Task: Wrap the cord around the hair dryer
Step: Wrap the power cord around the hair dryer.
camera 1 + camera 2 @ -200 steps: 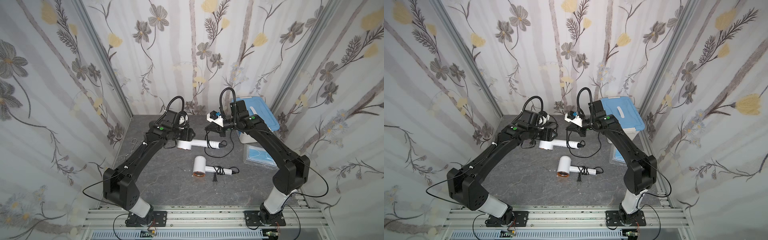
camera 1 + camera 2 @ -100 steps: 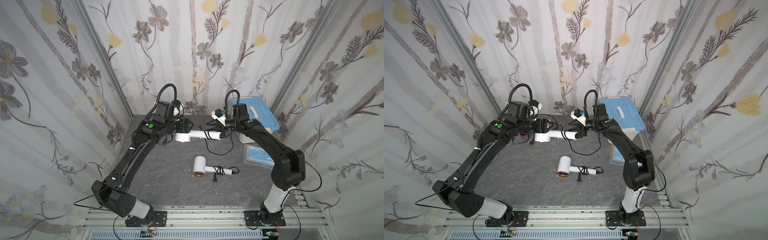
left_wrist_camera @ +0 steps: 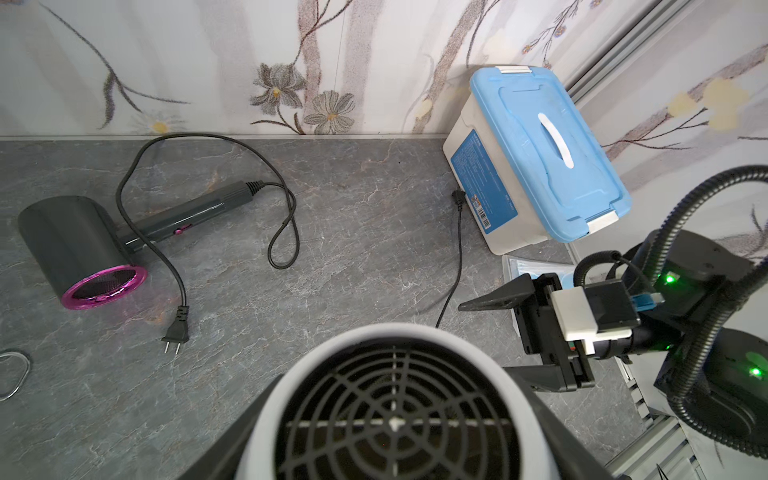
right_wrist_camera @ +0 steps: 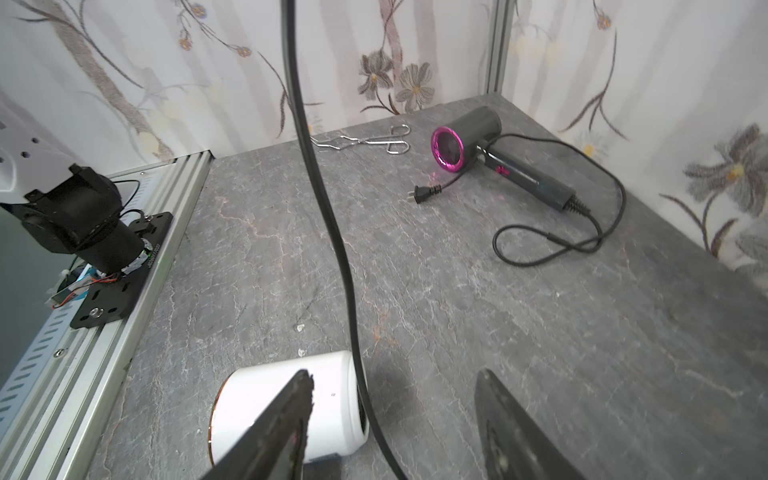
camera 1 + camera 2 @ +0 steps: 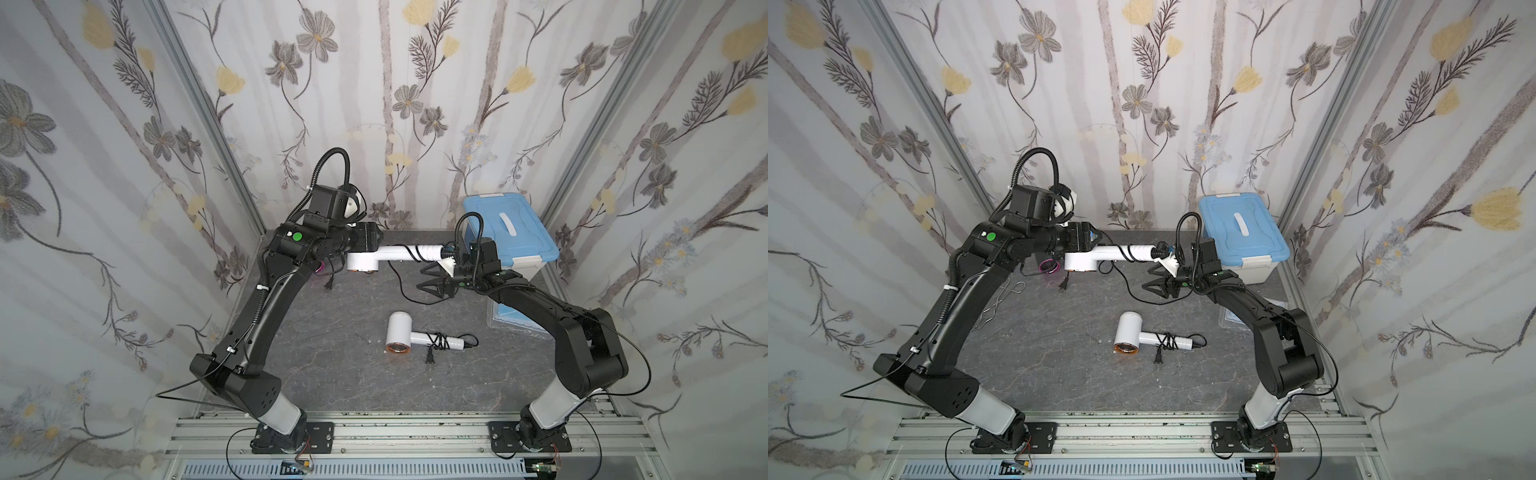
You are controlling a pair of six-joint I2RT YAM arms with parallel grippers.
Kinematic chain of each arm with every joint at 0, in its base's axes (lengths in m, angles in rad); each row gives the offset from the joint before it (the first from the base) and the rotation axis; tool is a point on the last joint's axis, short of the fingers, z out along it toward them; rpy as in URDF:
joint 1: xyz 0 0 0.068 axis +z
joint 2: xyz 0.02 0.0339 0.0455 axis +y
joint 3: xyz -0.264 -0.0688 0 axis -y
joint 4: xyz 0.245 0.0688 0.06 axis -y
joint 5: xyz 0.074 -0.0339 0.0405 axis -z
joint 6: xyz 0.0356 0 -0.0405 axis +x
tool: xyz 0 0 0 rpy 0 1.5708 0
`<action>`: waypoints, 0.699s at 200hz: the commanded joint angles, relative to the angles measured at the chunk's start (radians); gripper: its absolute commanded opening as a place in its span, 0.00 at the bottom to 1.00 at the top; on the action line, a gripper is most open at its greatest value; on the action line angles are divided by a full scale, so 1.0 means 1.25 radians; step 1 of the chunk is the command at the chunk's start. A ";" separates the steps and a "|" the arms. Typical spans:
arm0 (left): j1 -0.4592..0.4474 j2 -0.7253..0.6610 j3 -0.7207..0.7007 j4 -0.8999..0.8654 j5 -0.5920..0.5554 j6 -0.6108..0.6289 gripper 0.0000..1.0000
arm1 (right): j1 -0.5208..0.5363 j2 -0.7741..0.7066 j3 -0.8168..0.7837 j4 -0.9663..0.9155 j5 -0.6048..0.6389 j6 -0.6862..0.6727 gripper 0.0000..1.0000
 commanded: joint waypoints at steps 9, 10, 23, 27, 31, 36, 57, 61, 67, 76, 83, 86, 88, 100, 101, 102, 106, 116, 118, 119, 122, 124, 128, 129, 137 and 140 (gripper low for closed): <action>0.001 0.021 0.047 -0.026 0.007 -0.006 0.00 | 0.020 -0.001 -0.076 0.127 0.097 0.059 0.64; 0.001 0.022 0.049 -0.027 0.007 -0.006 0.00 | 0.020 -0.001 -0.079 0.131 0.099 0.060 0.64; 0.002 0.032 0.070 -0.040 0.007 -0.004 0.00 | 0.030 0.007 -0.120 0.191 0.147 0.072 0.65; 0.001 0.035 0.076 -0.044 0.007 -0.003 0.00 | 0.031 0.010 -0.132 0.210 0.158 0.073 0.66; 0.001 0.037 0.081 -0.048 0.008 -0.003 0.00 | 0.031 0.013 -0.143 0.225 0.166 0.075 0.66; 0.001 0.040 0.088 -0.052 0.008 -0.002 0.00 | 0.031 0.017 -0.153 0.238 0.172 0.077 0.67; 0.001 0.049 0.102 -0.064 0.011 0.002 0.00 | 0.038 0.035 -0.163 0.239 0.198 0.075 0.67; 0.001 0.050 0.102 -0.065 0.012 0.002 0.00 | 0.040 0.035 -0.166 0.240 0.204 0.074 0.67; 0.001 0.051 0.102 -0.065 0.015 0.002 0.00 | 0.046 0.035 -0.170 0.246 0.215 0.074 0.67; 0.001 0.052 0.103 -0.064 0.020 0.001 0.00 | 0.052 0.039 -0.174 0.257 0.223 0.079 0.67; 0.001 0.054 0.105 -0.064 0.025 0.000 0.00 | 0.054 0.044 -0.171 0.266 0.225 0.086 0.67; 0.002 0.054 0.106 -0.064 0.026 -0.001 0.00 | 0.055 0.046 -0.169 0.270 0.225 0.089 0.67; 0.001 0.054 0.106 -0.063 0.027 -0.001 0.00 | 0.056 0.048 -0.168 0.273 0.225 0.090 0.67; 0.001 0.056 0.109 -0.062 0.029 -0.004 0.00 | 0.062 0.061 -0.159 0.291 0.217 0.104 0.66; 0.001 0.056 0.109 -0.062 0.028 -0.004 0.00 | 0.062 0.061 -0.158 0.293 0.215 0.105 0.66; 0.001 0.057 0.110 -0.062 0.028 -0.004 0.00 | 0.063 0.063 -0.158 0.295 0.214 0.106 0.66; 0.001 0.056 0.112 -0.062 0.028 -0.005 0.00 | 0.064 0.069 -0.155 0.299 0.210 0.110 0.66; 0.002 0.060 0.120 -0.066 0.028 -0.005 0.00 | 0.068 0.082 -0.146 0.300 0.205 0.117 0.65; 0.003 0.060 0.122 -0.067 0.027 -0.005 0.00 | 0.070 0.084 -0.145 0.301 0.205 0.118 0.65; 0.003 0.060 0.123 -0.068 0.027 -0.005 0.00 | 0.069 0.086 -0.145 0.302 0.205 0.119 0.65; 0.002 0.061 0.126 -0.069 0.026 -0.005 0.00 | 0.070 0.088 -0.145 0.305 0.205 0.121 0.65; 0.002 0.061 0.128 -0.070 0.025 -0.005 0.00 | 0.071 0.090 -0.145 0.306 0.204 0.121 0.65; 0.003 0.063 0.131 -0.073 0.025 -0.005 0.00 | 0.071 0.093 -0.146 0.310 0.204 0.125 0.64; 0.003 0.063 0.132 -0.073 0.025 -0.004 0.00 | 0.071 0.094 -0.146 0.311 0.203 0.126 0.64; 0.005 0.065 0.138 -0.078 0.025 -0.004 0.00 | 0.072 0.098 -0.148 0.317 0.199 0.131 0.63; 0.006 0.067 0.140 -0.079 0.025 -0.004 0.00 | 0.072 0.099 -0.149 0.320 0.198 0.133 0.62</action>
